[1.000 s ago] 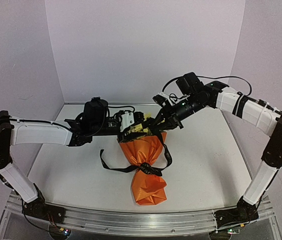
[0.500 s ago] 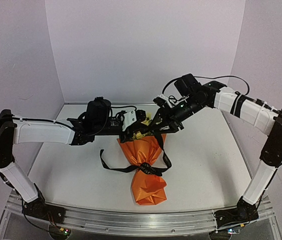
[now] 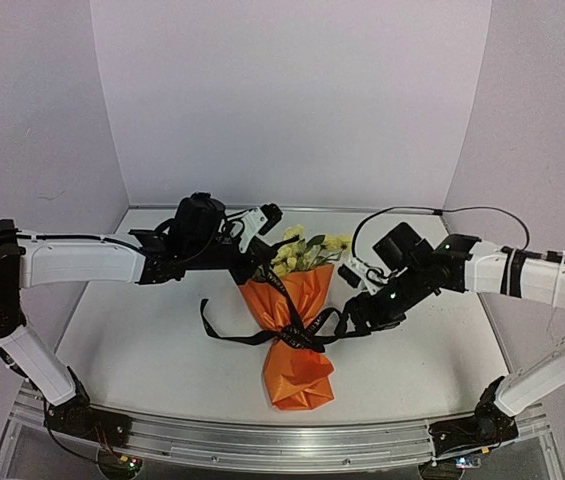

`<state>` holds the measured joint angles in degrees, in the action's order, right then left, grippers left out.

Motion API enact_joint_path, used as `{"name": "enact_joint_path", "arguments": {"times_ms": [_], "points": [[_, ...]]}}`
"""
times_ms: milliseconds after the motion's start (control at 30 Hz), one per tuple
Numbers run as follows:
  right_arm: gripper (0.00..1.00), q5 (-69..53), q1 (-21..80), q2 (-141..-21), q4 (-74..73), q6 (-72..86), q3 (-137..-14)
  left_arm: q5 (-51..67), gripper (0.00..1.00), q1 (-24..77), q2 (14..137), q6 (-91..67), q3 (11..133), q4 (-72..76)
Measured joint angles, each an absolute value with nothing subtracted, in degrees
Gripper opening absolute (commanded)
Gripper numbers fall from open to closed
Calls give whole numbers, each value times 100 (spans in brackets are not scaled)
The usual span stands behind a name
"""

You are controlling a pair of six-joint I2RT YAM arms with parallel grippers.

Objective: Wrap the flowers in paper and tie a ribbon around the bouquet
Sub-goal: Cross the half-tied ribbon over the folded bouquet.

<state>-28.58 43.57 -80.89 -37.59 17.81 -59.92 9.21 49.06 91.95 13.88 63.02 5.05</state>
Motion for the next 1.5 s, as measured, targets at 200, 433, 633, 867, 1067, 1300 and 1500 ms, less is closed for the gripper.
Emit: {"name": "enact_joint_path", "arguments": {"times_ms": [200, 433, 633, 867, 1067, 1300, 1500], "points": [[54, -2485, 4665, -8396, -2953, 1519, -5365, 777, 0, 4895, 8845, 942, 6296, 239], [53, -1961, 5076, -8667, -2051, 1079, -5185, 686, 0, 4894, 8619, 762, 6287, 173], [48, -1687, 5268, -8911, -1650, 894, -5124, 624, 0, 4891, 8619, 744, 6287, -11], [36, -1439, 5343, -9081, -1449, 891, -5107, 582, 0, 4857, 8608, 740, 6287, -108], [7, -1358, 5345, -9139, -1414, 1055, -5107, 582, 0, 4822, 8478, 694, 6240, -104], [0, -1256, 5347, -9139, -1914, 1214, -5400, 699, 0, 4799, 7975, 702, 5848, -33], [0, -1150, 5345, -9139, -2514, 1270, -5928, 1362, 0, 4790, 7397, 949, 5274, 224]]}}
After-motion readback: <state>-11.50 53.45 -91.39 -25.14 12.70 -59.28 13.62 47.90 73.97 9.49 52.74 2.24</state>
